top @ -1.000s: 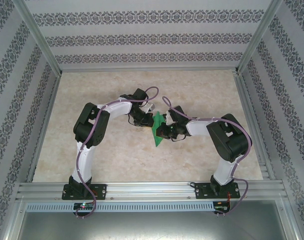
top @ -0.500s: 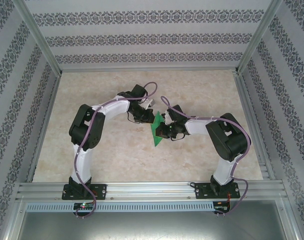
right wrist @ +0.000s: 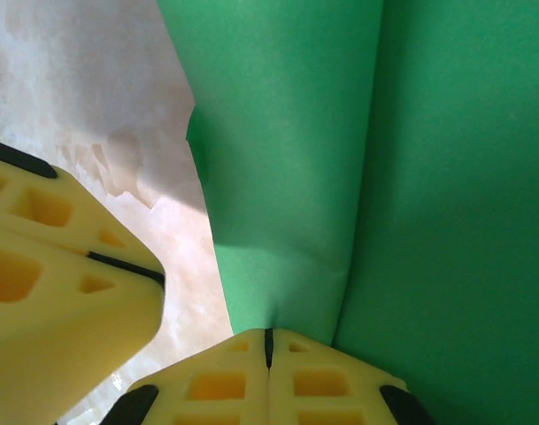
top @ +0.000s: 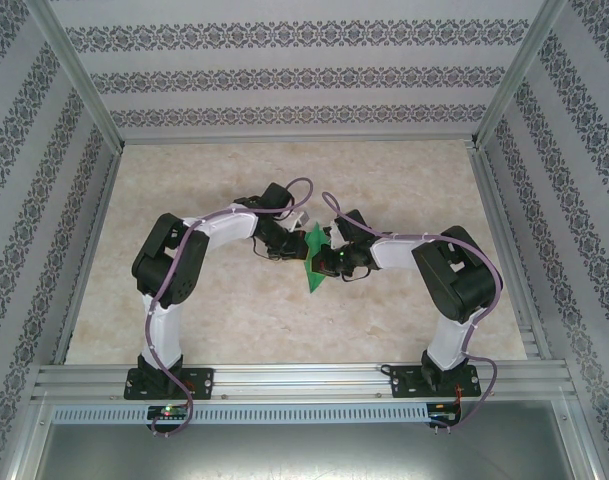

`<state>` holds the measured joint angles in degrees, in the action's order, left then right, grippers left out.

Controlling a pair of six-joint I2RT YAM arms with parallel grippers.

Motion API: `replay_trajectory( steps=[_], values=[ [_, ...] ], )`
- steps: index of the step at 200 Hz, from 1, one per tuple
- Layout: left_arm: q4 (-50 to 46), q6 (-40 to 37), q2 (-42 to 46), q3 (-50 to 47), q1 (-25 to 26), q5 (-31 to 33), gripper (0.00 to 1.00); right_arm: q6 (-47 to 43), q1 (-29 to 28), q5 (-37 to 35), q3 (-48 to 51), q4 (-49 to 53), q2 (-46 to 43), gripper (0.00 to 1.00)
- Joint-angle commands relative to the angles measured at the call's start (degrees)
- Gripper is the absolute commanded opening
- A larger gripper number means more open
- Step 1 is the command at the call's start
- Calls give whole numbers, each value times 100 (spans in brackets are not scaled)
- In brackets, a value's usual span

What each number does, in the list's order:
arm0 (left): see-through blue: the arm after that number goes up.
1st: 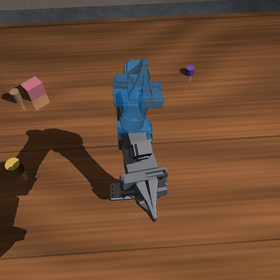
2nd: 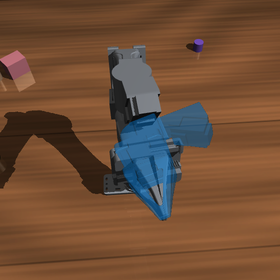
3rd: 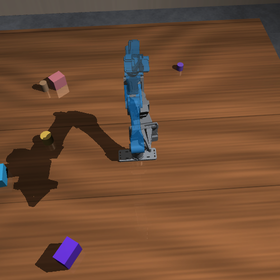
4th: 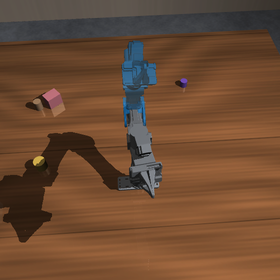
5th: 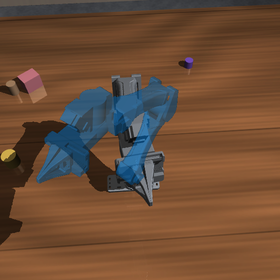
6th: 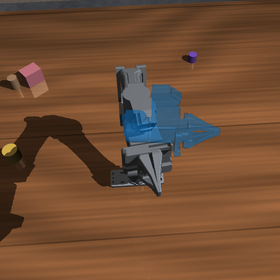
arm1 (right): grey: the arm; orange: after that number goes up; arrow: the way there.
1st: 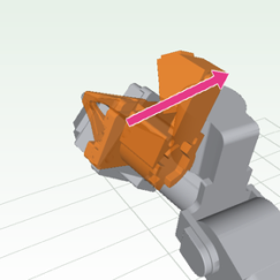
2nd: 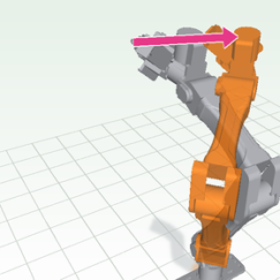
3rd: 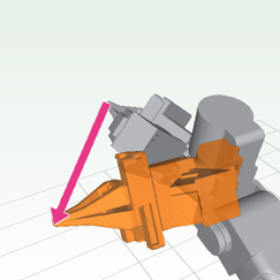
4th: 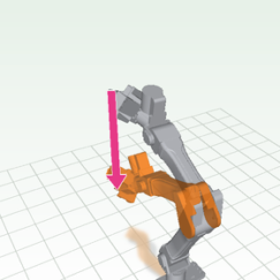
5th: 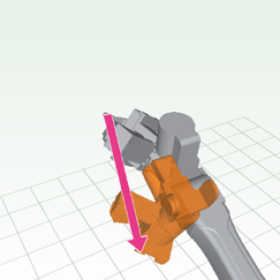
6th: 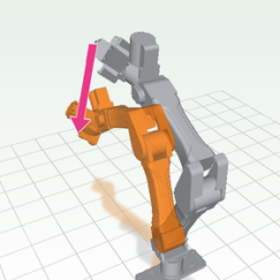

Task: Fold a paper plane with a square sheet of paper (pick it up from the middle)
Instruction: Fourth fold the wing at the center of the table.

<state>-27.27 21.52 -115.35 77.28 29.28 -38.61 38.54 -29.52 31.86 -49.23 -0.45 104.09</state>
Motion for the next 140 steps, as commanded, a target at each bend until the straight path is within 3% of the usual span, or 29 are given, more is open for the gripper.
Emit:
replay_trajectory(
  steps=[1,60,140],
  values=[
    [386,140,-79,-59,62,-191,8,-164,-89,-363,152,434,270,5],
    [490,137,-338,-37,78,-209,7,-146,-89,-336,170,415,156,5],
    [104,-156,-677,15,94,328,7,-161,-88,-303,155,454,-36,5]
  ],
)
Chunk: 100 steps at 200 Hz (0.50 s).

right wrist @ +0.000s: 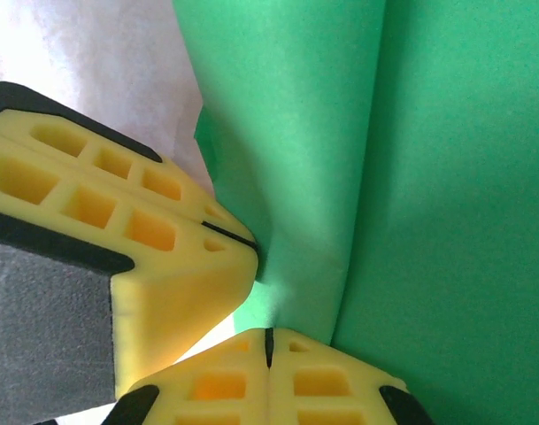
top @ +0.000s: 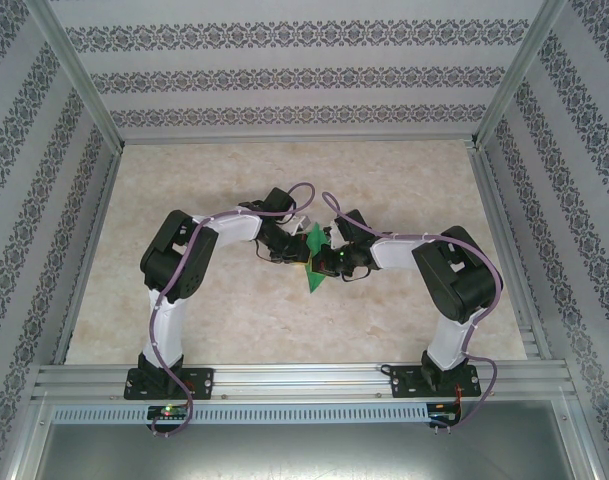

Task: Fold a paper plane with a square sheet of paper (pick it up from the middle)
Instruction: Fourth fold the wing at the center of the table.

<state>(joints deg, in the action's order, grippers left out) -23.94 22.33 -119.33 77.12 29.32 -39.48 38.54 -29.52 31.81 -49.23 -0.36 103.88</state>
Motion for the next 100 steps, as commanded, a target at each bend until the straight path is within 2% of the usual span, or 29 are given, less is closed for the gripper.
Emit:
replay_trajectory(
  steps=[1,63,100],
  values=[
    [-235,-246,-281,31,86,428,7,-158,-88,-298,157,438,-20,5],
    [-466,-492,-559,5,85,764,7,170,-89,-125,388,1,-429,12],
    [-567,-572,-626,4,83,859,7,608,-110,78,629,-533,-669,12]
  ],
)
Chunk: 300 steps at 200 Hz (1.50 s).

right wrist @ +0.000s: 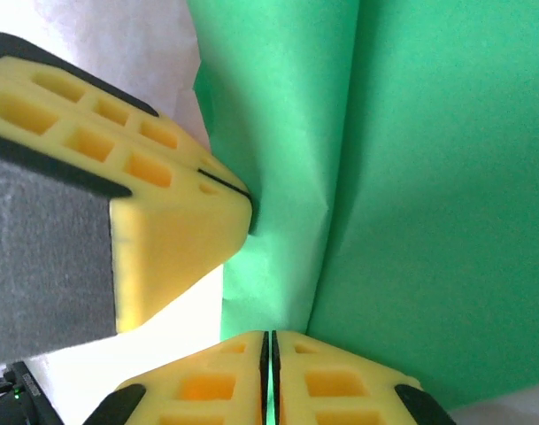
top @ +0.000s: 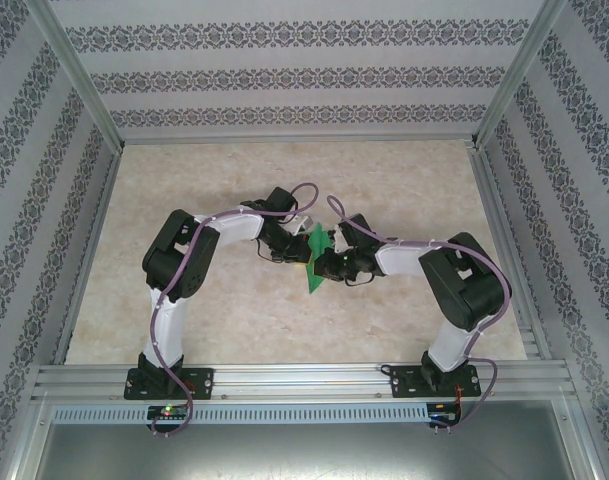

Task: Fold a paper plane with a square sheet of paper (pick it up from the middle)
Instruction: Fourth fold the wing at the center of the table.

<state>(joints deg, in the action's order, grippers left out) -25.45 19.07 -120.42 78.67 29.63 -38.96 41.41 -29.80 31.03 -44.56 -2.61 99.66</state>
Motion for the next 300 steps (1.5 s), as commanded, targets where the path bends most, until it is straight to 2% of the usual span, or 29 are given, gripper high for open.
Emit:
replay_trajectory(
  steps=[1,166,300],
  values=[
    [-417,-250,-517,-151,56,804,7,332,-84,166,168,-322,-251,12],
    [-530,-330,-646,-37,55,837,7,693,-463,228,519,-893,19,10],
    [-563,-391,-766,-28,50,875,7,502,-772,-98,584,-469,-43,13]
  ],
)
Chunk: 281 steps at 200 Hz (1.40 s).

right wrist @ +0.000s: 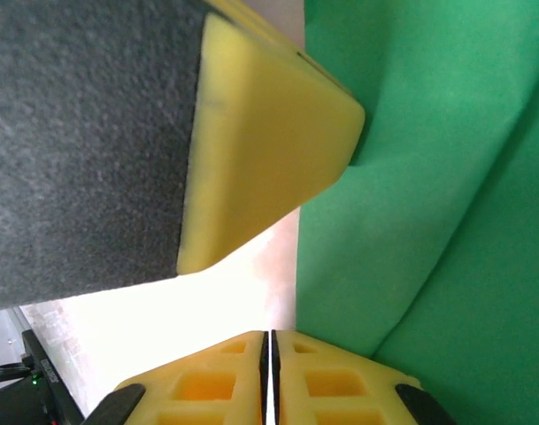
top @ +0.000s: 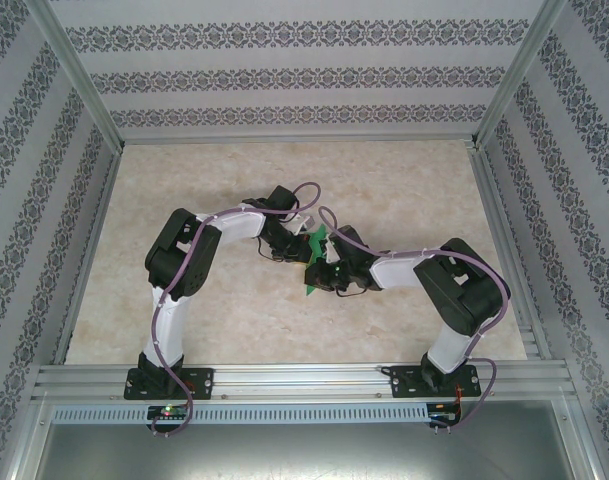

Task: Fold a paper plane with a square sheet of paper (pick it up from the middle)
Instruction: Fourth fold the wing at the center of the table.

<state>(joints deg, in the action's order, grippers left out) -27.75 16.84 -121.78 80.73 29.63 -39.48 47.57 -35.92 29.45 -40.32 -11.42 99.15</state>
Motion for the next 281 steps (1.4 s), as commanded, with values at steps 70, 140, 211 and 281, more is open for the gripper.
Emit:
replay_trajectory(
  steps=[70,140,211,281],
  values=[
    [-310,-185,-637,-251,44,900,7,-128,-16,-122,346,727,-917,16],
    [-310,-186,-670,-244,43,885,7,51,-99,49,367,358,-579,13],
    [-319,-190,-689,-246,39,896,7,79,-89,31,303,286,-695,10],
    [-363,-207,-733,-181,36,881,7,112,14,45,261,193,-667,9]
  ],
)
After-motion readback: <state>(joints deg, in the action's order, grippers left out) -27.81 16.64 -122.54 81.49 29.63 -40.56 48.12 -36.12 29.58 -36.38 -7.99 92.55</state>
